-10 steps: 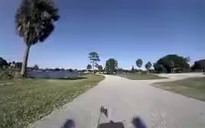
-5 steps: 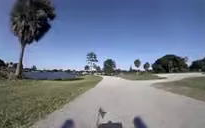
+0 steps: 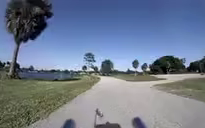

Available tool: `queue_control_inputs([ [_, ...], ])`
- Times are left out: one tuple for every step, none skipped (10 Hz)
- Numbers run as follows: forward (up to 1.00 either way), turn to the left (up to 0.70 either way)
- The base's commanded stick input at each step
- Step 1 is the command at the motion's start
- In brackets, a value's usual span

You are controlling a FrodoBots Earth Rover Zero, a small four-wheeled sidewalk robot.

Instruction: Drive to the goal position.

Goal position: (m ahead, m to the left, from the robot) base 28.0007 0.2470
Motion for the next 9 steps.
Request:
queue_control_inputs([
  [0.70, 0.00],
  [0.70, 0.00],
  [0.70, 0.00],
  [0.70, 0.00],
  [0.70, 0.00],
  [0.70, 0.00],
  [0.70, 0.00],
  [0.70, 0.00],
  [0.70, 0.00],
])
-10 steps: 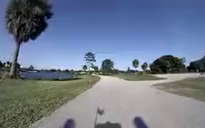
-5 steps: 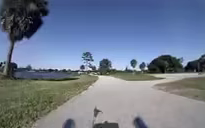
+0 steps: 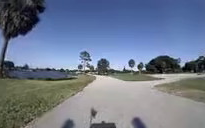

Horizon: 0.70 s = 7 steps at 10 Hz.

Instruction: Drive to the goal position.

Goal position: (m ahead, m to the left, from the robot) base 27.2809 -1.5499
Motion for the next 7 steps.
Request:
queue_control_inputs([
  [0.70, 0.00],
  [0.70, 0.00],
  [0.70, 0.00],
  [0.70, 0.00],
  [0.70, 0.00],
  [0.70, 0.00],
  [0.70, 0.00],
])
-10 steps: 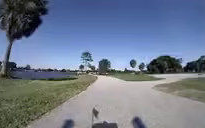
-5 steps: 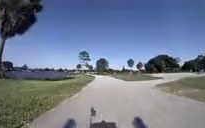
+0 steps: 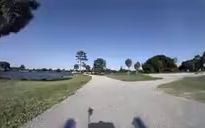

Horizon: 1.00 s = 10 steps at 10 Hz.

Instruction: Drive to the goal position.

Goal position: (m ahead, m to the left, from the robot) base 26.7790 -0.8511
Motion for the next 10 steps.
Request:
queue_control_inputs([
  [0.70, 0.00],
  [0.70, 0.00],
  [0.70, 0.00],
  [0.70, 0.30],
  [0.70, 0.35],
  [0.70, 0.23],
  [0.70, 0.00],
  [0.70, 0.00],
  [0.70, 0.00],
  [0.70, 0.00],
])
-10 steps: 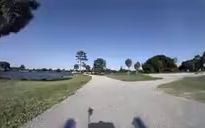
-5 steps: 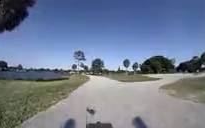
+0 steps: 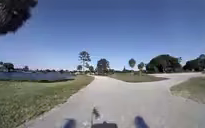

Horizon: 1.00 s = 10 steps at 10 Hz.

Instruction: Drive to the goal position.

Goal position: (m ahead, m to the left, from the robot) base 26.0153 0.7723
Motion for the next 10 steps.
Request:
queue_control_inputs([
  [0.70, 0.00],
  [0.70, 0.00],
  [0.70, 0.00],
  [0.70, 0.00],
  [0.70, 0.00],
  [0.70, 0.00],
  [0.70, 0.00],
  [0.70, 0.00],
  [0.70, 0.00],
  [0.70, 0.00],
])
